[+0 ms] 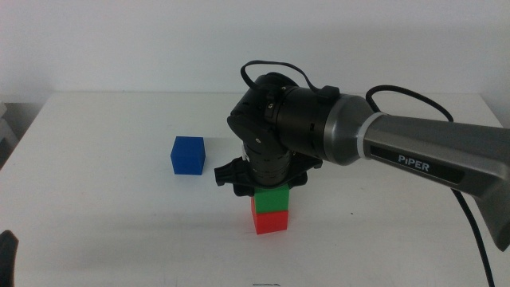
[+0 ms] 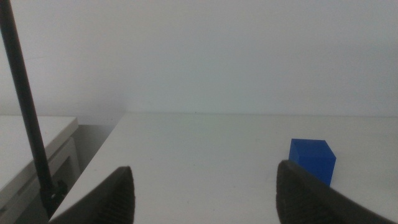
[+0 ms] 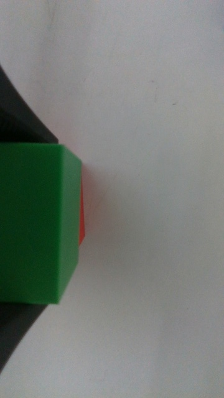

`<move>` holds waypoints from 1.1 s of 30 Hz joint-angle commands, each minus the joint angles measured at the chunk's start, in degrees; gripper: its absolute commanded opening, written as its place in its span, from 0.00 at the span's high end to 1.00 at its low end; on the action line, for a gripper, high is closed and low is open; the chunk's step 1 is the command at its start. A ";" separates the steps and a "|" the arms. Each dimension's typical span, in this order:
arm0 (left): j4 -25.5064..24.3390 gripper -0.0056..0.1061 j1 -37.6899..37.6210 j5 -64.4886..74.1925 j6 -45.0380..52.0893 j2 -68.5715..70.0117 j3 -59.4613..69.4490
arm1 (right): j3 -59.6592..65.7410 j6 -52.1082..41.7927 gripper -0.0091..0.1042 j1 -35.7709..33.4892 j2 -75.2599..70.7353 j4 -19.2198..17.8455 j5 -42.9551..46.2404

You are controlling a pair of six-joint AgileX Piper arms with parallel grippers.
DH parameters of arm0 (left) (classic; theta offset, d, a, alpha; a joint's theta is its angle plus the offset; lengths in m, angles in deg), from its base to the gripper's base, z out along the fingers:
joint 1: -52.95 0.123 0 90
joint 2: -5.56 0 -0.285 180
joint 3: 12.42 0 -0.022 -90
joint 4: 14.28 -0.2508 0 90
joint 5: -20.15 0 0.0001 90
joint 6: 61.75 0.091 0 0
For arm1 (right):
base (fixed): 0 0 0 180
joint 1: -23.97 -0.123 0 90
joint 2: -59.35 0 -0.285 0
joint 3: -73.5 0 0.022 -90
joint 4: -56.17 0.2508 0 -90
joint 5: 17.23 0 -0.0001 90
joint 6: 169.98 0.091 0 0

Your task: Stack red cubes first, then green, then blue cubes in a specific spot.

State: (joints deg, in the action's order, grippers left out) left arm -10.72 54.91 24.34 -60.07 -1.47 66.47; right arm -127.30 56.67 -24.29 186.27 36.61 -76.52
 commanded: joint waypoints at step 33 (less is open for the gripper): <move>0.60 0.28 -0.13 -4.54 -0.03 1.17 -0.14 | 31.49 -62.47 0.09 19.95 -64.60 28.52 11.02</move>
State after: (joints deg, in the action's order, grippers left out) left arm -10.72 54.91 24.34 -60.07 -1.47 66.47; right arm -96.13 -1.58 -5.43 124.99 61.94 -70.20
